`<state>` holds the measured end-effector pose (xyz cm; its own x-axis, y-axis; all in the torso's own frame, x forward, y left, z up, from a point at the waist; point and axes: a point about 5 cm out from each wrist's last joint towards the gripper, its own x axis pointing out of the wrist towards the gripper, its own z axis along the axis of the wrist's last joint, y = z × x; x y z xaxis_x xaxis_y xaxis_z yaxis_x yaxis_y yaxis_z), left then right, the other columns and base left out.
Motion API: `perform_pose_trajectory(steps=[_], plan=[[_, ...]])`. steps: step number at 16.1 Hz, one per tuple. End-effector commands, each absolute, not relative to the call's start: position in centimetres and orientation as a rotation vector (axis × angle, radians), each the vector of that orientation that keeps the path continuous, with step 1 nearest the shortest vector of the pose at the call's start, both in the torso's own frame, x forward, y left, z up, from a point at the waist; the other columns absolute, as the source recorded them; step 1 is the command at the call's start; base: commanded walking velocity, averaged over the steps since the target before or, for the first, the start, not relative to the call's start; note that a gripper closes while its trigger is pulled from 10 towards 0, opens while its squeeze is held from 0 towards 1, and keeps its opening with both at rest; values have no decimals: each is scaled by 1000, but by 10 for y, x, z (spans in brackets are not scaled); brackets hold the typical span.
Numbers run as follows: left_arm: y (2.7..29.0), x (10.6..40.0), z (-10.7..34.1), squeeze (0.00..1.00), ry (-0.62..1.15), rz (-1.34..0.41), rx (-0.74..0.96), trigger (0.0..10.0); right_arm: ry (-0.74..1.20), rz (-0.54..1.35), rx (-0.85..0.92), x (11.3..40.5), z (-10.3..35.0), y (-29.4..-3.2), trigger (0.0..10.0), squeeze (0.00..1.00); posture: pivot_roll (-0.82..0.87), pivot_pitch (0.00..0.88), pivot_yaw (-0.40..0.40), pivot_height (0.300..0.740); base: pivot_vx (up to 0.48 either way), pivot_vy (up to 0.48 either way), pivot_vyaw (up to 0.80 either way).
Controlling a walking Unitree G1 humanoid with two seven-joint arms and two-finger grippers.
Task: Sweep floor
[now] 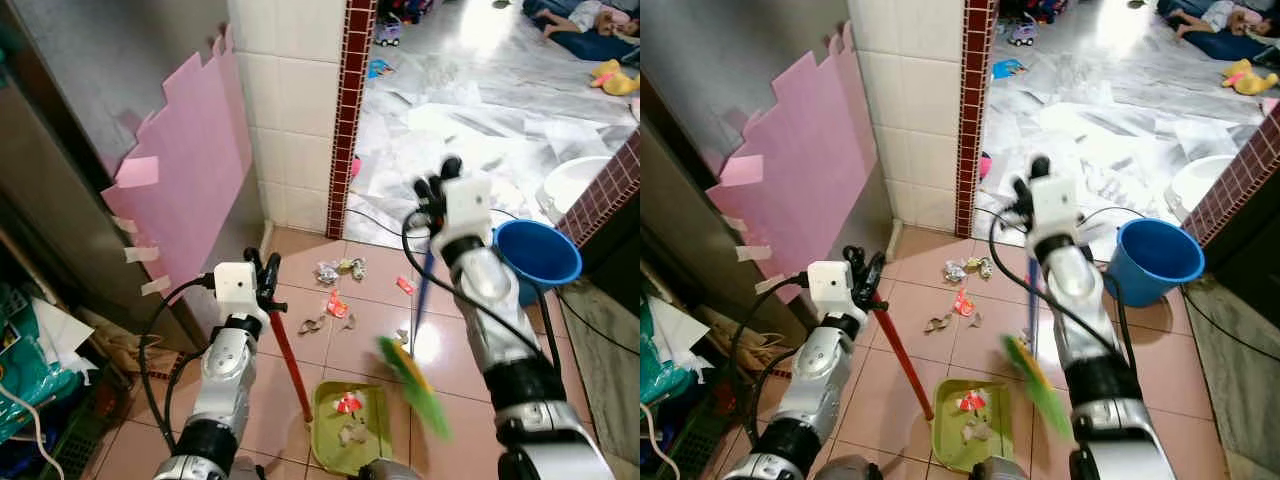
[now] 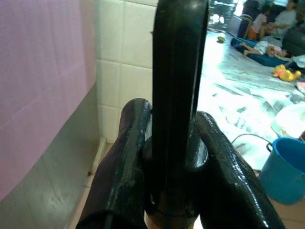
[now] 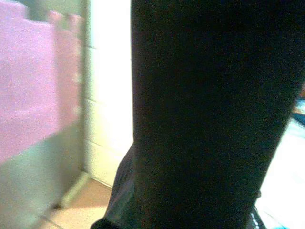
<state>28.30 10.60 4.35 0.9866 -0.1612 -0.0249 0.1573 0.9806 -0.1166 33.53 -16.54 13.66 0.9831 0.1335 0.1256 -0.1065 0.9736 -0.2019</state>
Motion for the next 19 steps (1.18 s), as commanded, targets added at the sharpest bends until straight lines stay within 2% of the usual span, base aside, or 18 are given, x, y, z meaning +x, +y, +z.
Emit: perform_pose_trajectory(steps=[1, 4, 8, 15, 19], plan=[[106, 282, 46, 0, 24, -191, -47, 10000, -253, 78, -221, 336, 159, -168, 10000, 0, 18, 0, 2, 740, 0, 0, 0], [119, 280, 40, 0, 70, -110, -27, 10000, -239, 56, -201, 327, 146, -161, 10000, 0, 18, 0, 7, 740, 0, 0, 0], [121, 289, 62, 0, -3, -101, -49, 10000, -208, 41, -172, 328, 141, -154, 10000, 0, 25, 0, 8, 740, 0, 0, -800], [116, 299, 93, 0, -75, -103, -102, 10000, -213, -29, -229, 332, 145, -166, 10000, 0, 17, 0, 6, 740, 0, 0, -764], [115, 295, 92, 0, -54, -105, -102, 10000, -219, -5, -250, 330, 144, -160, 10000, 0, 14, 0, 8, 740, 0, -389, 0]])
